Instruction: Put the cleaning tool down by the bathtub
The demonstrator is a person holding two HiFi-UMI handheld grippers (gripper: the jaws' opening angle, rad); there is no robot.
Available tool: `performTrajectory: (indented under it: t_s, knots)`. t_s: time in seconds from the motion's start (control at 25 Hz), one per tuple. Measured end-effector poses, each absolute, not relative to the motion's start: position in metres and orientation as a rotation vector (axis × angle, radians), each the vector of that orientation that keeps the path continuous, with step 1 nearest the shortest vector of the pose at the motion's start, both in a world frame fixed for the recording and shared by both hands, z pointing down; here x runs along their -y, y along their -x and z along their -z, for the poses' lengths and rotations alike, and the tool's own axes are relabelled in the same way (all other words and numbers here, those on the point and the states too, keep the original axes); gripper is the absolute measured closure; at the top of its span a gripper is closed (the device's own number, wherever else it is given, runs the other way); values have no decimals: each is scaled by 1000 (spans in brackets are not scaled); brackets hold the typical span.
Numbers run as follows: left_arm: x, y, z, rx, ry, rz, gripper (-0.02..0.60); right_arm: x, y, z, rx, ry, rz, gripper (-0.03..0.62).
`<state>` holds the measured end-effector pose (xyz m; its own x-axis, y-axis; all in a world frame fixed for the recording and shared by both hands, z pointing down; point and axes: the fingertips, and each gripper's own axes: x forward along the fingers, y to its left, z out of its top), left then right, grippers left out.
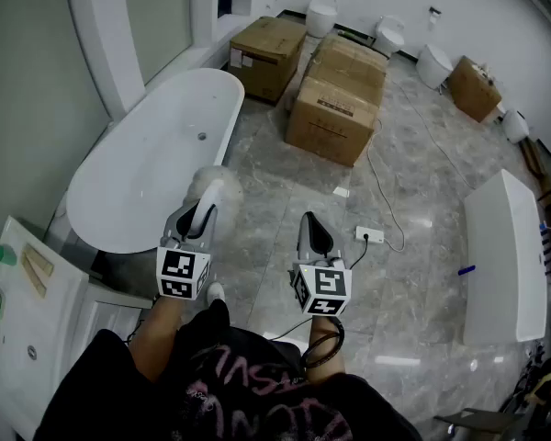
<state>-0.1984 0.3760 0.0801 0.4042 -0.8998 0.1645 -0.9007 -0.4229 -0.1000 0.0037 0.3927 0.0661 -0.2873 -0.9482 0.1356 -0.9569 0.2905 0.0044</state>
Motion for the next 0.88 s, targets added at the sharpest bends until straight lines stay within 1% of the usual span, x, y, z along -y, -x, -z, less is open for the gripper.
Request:
performTrajectory:
  t_s: [0.88]
  knots:
    - [-347, 198, -109, 1629, -2599, -345, 489, -364, -6, -90, 2400, -1812, -147, 580]
